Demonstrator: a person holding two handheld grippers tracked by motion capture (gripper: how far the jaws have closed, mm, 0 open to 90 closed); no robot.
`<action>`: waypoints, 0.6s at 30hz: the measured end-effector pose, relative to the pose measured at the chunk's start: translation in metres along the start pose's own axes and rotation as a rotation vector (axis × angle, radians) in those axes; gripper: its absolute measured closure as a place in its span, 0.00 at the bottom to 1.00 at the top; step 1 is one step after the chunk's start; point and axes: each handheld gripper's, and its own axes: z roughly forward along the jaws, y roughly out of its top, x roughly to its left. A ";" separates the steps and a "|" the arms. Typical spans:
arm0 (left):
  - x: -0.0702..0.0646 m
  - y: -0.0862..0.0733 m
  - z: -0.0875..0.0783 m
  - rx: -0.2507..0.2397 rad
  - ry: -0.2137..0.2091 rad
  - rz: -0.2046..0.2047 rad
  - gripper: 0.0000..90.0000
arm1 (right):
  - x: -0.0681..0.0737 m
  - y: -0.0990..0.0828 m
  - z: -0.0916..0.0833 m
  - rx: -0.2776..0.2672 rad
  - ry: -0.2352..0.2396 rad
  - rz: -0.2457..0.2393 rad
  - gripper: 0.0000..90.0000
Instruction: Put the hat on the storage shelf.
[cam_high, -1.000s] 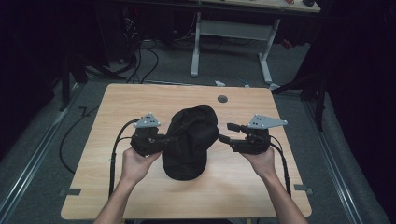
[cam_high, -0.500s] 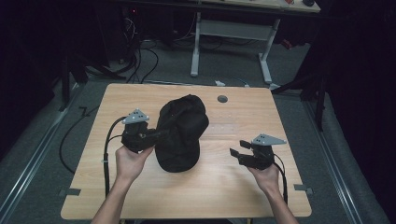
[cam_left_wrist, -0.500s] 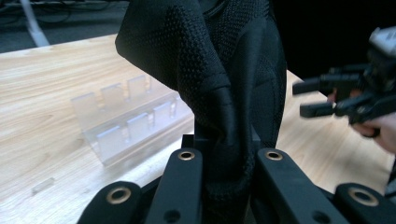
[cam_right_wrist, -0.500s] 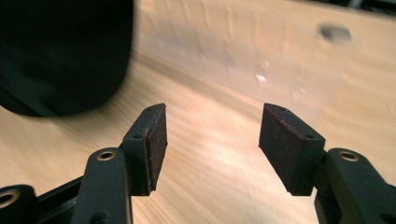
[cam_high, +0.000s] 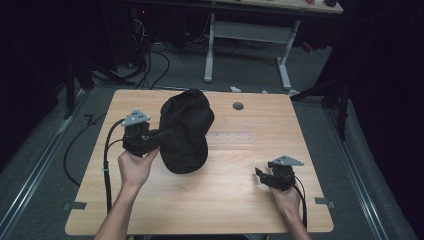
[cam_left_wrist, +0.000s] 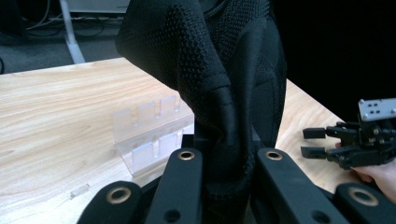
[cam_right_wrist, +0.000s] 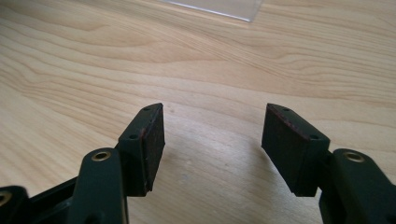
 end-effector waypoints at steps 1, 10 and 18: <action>0.000 0.001 0.001 -0.005 0.004 -0.001 0.94 | 0.000 0.000 0.001 0.012 -0.011 0.001 0.43; 0.003 0.012 0.007 -0.035 0.035 -0.002 0.94 | 0.003 0.001 0.003 0.037 -0.042 -0.015 0.40; 0.009 0.025 0.010 -0.070 0.059 -0.015 0.94 | 0.004 0.001 0.003 0.037 -0.039 -0.015 0.39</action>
